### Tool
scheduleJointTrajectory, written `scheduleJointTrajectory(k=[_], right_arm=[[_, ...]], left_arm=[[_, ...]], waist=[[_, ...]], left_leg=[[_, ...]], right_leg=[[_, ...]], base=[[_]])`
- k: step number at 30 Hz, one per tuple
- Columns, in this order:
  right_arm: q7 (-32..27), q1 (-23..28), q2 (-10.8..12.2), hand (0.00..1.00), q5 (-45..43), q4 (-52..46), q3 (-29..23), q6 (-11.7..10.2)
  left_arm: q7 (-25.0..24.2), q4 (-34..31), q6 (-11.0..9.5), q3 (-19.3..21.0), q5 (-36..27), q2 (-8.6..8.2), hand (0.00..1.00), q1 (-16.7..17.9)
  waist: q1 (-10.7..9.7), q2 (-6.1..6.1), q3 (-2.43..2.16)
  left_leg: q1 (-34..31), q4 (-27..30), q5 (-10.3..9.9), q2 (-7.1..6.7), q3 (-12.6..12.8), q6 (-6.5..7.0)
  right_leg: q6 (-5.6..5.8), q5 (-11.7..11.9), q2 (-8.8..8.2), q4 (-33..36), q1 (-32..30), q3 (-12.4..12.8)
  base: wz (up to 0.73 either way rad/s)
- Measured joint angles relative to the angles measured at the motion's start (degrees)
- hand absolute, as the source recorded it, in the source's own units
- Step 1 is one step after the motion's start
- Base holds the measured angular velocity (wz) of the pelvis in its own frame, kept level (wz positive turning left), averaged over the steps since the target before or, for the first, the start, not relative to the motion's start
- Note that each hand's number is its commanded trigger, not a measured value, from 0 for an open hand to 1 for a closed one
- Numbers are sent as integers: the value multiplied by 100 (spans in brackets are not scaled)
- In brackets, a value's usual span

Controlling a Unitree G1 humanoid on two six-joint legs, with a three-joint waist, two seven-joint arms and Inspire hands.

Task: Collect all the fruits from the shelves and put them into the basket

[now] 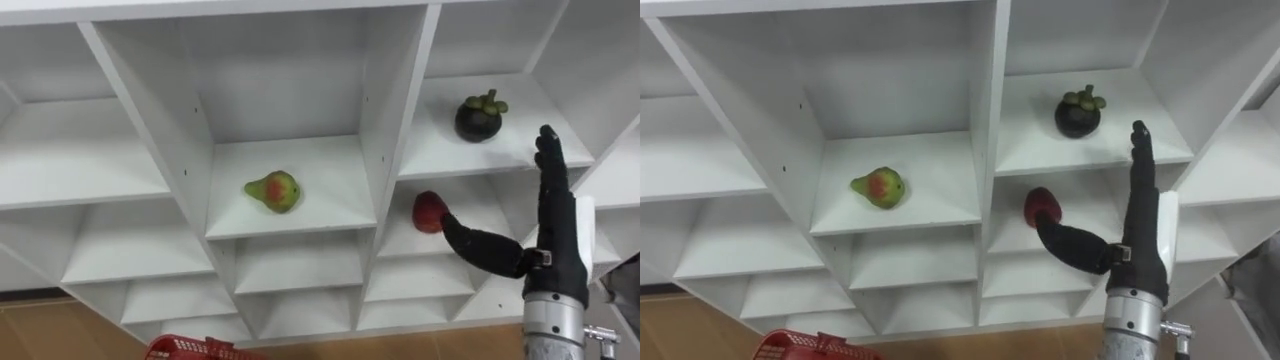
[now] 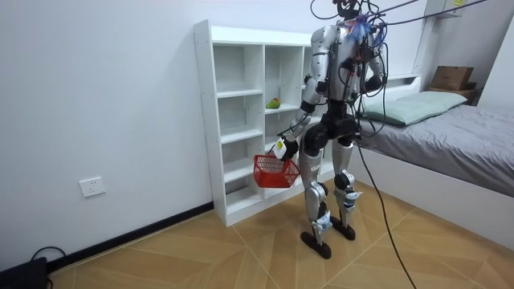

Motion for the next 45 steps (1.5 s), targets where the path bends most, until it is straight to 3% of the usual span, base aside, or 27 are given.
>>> scheduleJointTrajectory(k=[15, 17, 24, 30, 35, 45], right_arm=[[-291, -526, -258, 0, -5, -81, 59, 0], [-316, -640, -400, 0, 25, -81, 66, 2], [-338, -747, -436, 0, 166, -79, -7, 12], [-161, -1092, -465, 0, 371, 132, -124, 14], [212, -1292, -631, 0, 617, 443, -339, 31], [639, -1302, -644, 0, 653, 496, -443, 89]], left_arm=[[-15, 23, 84, -136, 4, 129, 100, -49], [26, 70, 86, -139, 6, 167, 100, -27], [55, 78, 225, -112, 38, 231, 100, -32], [77, 76, 297, -97, 129, 238, 100, -55], [35, 59, 311, -22, 194, 238, 100, -47], [8, -33, 336, 223, 291, 236, 100, -33]], waist=[[31, -106, 4], [75, -140, 16], [152, -270, 3], [123, -279, 50], [121, -296, 59], [120, -372, 30]], left_leg=[[62, -3, 3, -7, -56, 0], [68, -4, 10, -8, -67, -1], [61, 4, 61, -28, -176, -7], [34, -4, 108, -38, -302, -19], [47, -17, 114, -35, -316, -26], [37, -9, 117, -41, -324, -26]], right_leg=[[0, 0, -1, -33, 53, -21], [0, 0, -3, -32, 83, -42], [-1, 0, -27, -24, 138, -198], [-18, 11, -40, -11, 150, -300], [-19, 11, -41, -16, 180, -375], [-18, 11, -61, -25, 180, -517]], base=[[0], [0], [11], [8], [5], [0]])
